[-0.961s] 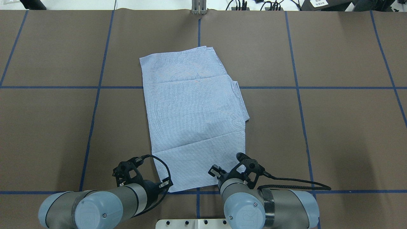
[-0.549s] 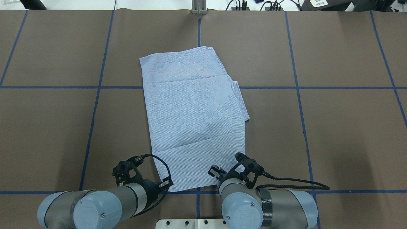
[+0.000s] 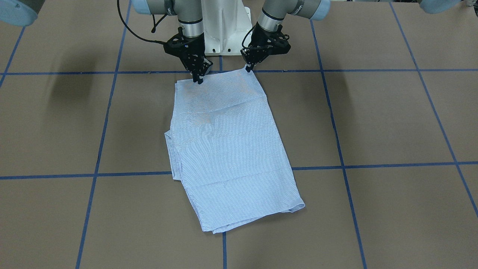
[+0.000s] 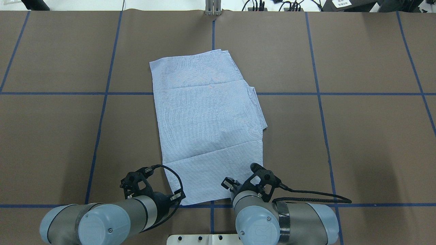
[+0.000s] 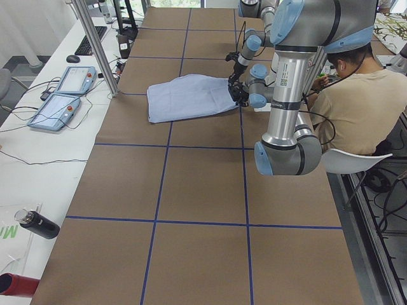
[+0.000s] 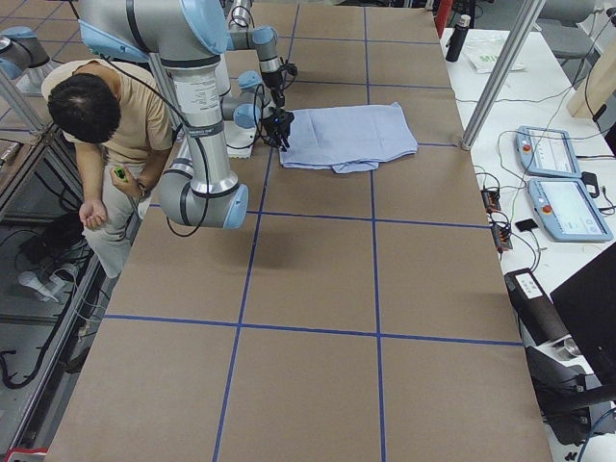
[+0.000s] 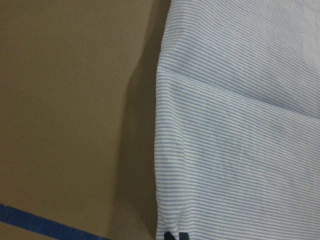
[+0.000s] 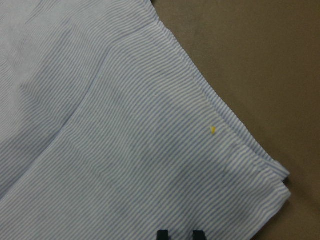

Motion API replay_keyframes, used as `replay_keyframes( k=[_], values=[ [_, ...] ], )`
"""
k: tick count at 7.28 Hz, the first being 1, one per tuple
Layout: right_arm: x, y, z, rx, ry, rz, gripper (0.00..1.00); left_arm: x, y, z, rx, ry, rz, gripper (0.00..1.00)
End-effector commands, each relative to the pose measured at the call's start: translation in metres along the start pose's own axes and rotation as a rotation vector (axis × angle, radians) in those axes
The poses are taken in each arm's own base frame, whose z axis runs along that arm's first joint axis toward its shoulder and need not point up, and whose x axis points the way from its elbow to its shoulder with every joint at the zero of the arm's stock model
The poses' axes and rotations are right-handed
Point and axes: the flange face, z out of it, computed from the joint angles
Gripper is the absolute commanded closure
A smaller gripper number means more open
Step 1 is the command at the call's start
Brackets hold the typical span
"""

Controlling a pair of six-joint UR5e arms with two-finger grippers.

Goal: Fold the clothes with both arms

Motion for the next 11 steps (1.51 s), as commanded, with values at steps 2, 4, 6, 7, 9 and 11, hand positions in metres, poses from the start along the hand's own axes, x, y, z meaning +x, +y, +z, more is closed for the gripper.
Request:
replay_keyframes(
  k=[2, 4, 6, 7, 9, 11],
  values=[
    [-0.005, -0.024, -0.004, 0.024, 0.031, -0.002, 0.58, 0.000, 0.000, -0.001, -0.001, 0.000, -0.002, 1.00],
    [-0.002, -0.026, -0.006, 0.033, 0.077, -0.027, 0.30, 0.002, -0.001, -0.003, 0.000, 0.006, -0.001, 1.00],
    [0.003, -0.024, 0.004, 0.047, 0.094, -0.034, 0.26, 0.001, 0.000, -0.002, -0.003, 0.005, -0.001, 1.00],
    [0.001, -0.021, 0.008, 0.050, 0.097, -0.034, 0.26, 0.001, 0.000, -0.002, -0.001, 0.005, 0.001, 1.00],
    [0.000, -0.020, 0.010, 0.051, 0.099, -0.033, 0.26, 0.001, 0.000, -0.002, -0.003, 0.005, 0.001, 1.00],
    [0.003, -0.017, 0.017, 0.057, 0.114, -0.041, 0.26, 0.001, 0.000, -0.002, -0.003, 0.005, 0.001, 1.00]
  ],
)
